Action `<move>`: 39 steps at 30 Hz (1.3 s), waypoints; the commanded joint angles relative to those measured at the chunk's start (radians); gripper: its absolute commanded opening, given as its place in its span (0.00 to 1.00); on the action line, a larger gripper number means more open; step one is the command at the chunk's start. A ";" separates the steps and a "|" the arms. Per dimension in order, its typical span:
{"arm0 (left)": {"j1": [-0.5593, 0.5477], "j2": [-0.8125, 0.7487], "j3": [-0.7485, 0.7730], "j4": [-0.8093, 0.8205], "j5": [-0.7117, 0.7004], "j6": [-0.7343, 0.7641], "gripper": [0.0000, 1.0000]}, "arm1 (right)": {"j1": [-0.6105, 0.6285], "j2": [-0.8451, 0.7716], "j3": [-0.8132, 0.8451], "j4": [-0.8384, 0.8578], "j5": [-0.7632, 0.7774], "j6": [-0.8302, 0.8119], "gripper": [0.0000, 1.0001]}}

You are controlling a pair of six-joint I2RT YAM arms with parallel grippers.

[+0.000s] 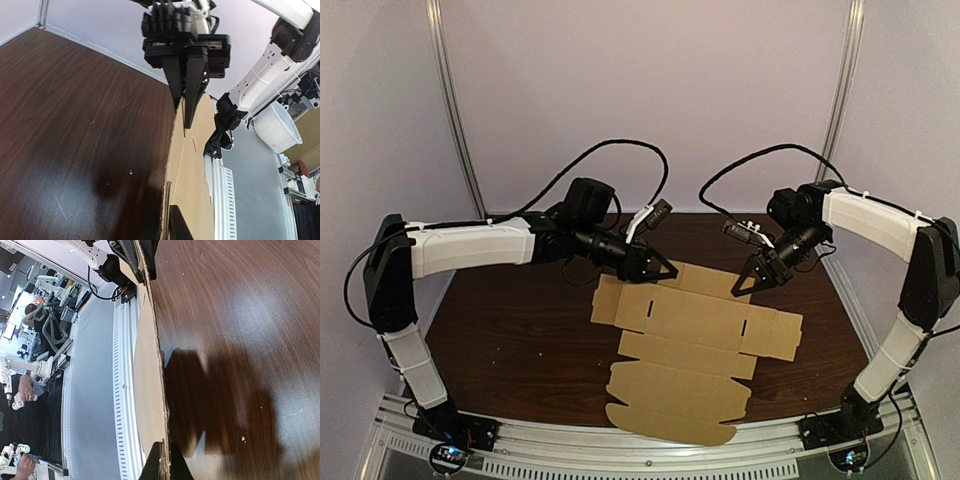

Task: Fold the paper box

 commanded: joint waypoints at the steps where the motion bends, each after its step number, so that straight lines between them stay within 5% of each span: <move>1: -0.005 -0.023 0.074 -0.119 -0.205 0.073 0.21 | 0.010 -0.034 0.004 0.026 0.045 0.020 0.00; 6: -0.005 -0.178 -0.024 -0.149 -0.477 0.086 0.47 | 0.009 -0.046 -0.001 0.028 0.075 0.028 0.00; 12: -0.005 -0.395 -0.244 -0.130 -0.715 0.066 0.59 | 0.008 -0.048 -0.009 0.038 0.091 0.031 0.00; 22: -0.005 -0.494 -0.491 -0.054 -0.720 -0.037 0.62 | 0.008 -0.067 -0.010 0.040 0.082 0.046 0.00; 33: -0.005 -0.396 -0.523 0.144 -0.457 -0.075 0.35 | 0.009 -0.071 -0.005 0.084 0.106 0.106 0.04; 39: -0.004 -0.341 -0.500 0.205 -0.412 -0.093 0.01 | 0.013 -0.067 0.011 0.089 0.143 0.125 0.09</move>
